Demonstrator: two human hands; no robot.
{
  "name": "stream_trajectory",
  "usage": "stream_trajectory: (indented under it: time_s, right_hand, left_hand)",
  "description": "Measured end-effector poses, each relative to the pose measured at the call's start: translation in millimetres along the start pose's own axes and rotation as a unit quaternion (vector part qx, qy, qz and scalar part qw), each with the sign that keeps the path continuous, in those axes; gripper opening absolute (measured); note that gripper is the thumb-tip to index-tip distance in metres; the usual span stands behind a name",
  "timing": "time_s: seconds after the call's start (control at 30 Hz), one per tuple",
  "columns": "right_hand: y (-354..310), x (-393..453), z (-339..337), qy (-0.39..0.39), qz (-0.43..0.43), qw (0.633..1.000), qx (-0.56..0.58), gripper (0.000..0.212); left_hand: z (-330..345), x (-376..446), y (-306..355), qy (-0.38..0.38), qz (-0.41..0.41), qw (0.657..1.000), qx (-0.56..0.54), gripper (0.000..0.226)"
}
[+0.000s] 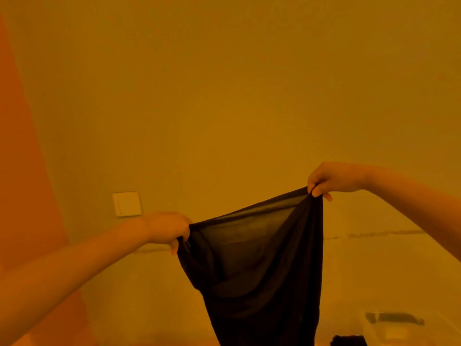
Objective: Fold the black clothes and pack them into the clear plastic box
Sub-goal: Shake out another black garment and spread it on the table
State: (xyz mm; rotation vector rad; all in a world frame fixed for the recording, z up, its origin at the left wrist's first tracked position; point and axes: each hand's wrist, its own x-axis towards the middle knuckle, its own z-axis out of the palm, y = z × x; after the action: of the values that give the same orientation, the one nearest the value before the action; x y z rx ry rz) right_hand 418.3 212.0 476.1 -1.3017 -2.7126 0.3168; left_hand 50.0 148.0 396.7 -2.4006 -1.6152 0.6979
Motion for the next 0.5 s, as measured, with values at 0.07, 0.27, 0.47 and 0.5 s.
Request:
stream_trajectory:
  time_s: [0.07,0.27,0.47,0.5]
  right_hand:
    - [4,-5,-7,0.023,0.007,1.000,0.020,0.021]
    - [26,-23,-19,0.059,0.057,0.988,0.131,0.017]
    - [41,-33,-14,0.044,0.094,0.992,0.068,0.022]
    - [39,-32,-11,0.030,0.099,0.994,0.029,0.021]
  left_hand:
    - [6,-5,-7,0.010,-0.011,1.000,-0.022,0.031]
    - [19,-25,-30,0.133,0.002,0.962,-0.239,0.010]
    - [23,-46,-42,0.181,0.000,0.926,-0.333,0.030]
    - [26,-46,-43,0.189,-0.006,0.931,-0.312,0.038]
